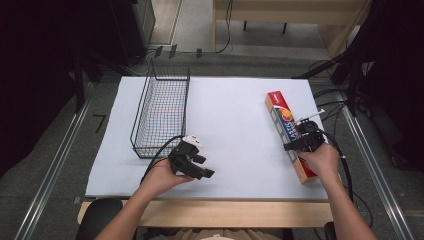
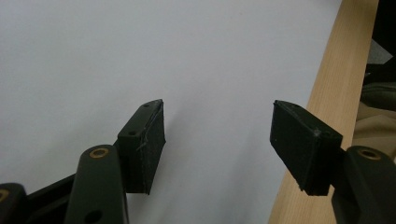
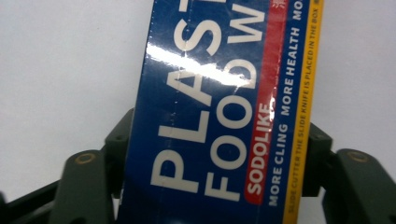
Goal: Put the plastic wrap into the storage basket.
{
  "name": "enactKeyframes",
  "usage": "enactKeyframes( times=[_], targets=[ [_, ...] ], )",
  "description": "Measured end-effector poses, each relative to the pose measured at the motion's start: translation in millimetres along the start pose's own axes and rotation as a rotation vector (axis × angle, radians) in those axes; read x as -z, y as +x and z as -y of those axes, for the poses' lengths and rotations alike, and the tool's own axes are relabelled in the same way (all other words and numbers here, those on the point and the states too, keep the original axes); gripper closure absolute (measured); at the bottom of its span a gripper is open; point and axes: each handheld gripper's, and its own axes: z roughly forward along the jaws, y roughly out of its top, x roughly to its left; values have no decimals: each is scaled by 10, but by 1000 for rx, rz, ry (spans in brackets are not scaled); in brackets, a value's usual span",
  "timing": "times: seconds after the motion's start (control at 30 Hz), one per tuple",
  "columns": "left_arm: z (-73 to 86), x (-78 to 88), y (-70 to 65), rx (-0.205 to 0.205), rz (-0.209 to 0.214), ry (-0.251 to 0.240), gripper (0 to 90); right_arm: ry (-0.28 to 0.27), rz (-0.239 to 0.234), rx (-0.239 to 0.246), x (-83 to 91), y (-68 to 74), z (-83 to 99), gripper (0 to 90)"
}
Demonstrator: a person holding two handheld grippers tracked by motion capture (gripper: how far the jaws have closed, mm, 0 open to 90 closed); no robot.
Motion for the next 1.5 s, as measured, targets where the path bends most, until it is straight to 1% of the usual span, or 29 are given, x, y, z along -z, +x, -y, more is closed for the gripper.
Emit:
enactKeyframes(
  times=[0.03,0.1,0.13,0.17,0.2,0.23,0.27,0.33,0.43,0.5,0.53,0.57,0.7,0.77,0.87,0.93,0.97,1.0,1.1,1.13,1.17,1.2,1.23,1.27,1.3,1.37,1.4,1.43,1.5],
  targets=[
    [-1,-3,-8,2,-1,-1,359,-7,10,-4,15,4,2,399],
    [0,-8,-14,-6,-1,-1,359,-9,4,-23,36,-9,2,408],
    [0,-12,-14,-5,2,7,360,-15,4,-20,42,-31,5,413],
    [0,-12,-14,-5,2,7,361,-15,16,-12,49,-47,6,419],
    [-1,-13,-11,-5,2,14,364,-23,35,9,60,-75,10,421],
    [-1,-13,-11,-5,2,14,364,-23,35,9,60,-75,10,421],
    [1,-7,-2,-7,2,15,364,-25,13,-9,93,-138,16,422],
    [3,0,6,-3,2,11,364,-37,-19,-25,120,-191,30,423],
    [6,12,6,-1,1,5,363,-55,-14,-13,176,-223,39,423],
    [2,19,1,-4,-2,5,362,-69,-21,-5,215,-233,42,422],
    [2,19,1,-4,-2,5,361,-75,-19,-5,233,-223,44,421],
    [-3,17,-12,2,1,-5,360,-81,-17,6,248,-216,46,420],
    [-13,19,-23,-9,8,-2,358,-88,-12,37,287,-183,48,422],
    [-15,27,-23,-14,8,-3,358,-95,-30,34,328,-168,39,423],
    [-20,45,-23,-13,6,-9,357,-134,-41,75,425,-103,38,423],
    [-20,52,-23,-12,5,-14,356,-152,-61,95,469,-66,36,422],
    [-21,57,-25,-13,4,-12,356,-154,-72,111,476,-49,34,422],
    [-21,60,-23,-14,5,-14,356,-153,-74,121,478,-22,34,423],
    [-22,64,-25,-13,7,-19,356,-148,-67,177,485,59,39,424],
    [-26,75,-27,-21,5,-18,356,-149,-74,193,494,83,41,424],
    [-26,75,-27,-21,5,-18,356,-155,-82,206,502,103,44,424],
    [-31,83,-29,-25,6,-17,355,-157,-94,212,514,120,46,424],
    [-31,83,-29,-25,6,-17,355,-157,-94,212,514,120,46,424],
    [-34,86,-37,-26,7,-24,354,-166,-116,231,539,154,62,423],
    [-34,86,-37,-26,7,-24,354,-167,-122,238,547,166,70,423],
    [-47,106,-48,-34,3,-15,354,-171,-145,270,559,188,98,423],
    [-54,116,-55,-38,-1,-18,354,-170,-155,287,561,198,115,424],
    [-60,124,-62,-38,4,-27,354,-169,-155,296,562,215,131,424],
    [-69,147,-64,-50,3,-28,354,-159,-172,306,551,236,140,424]
  ],
)
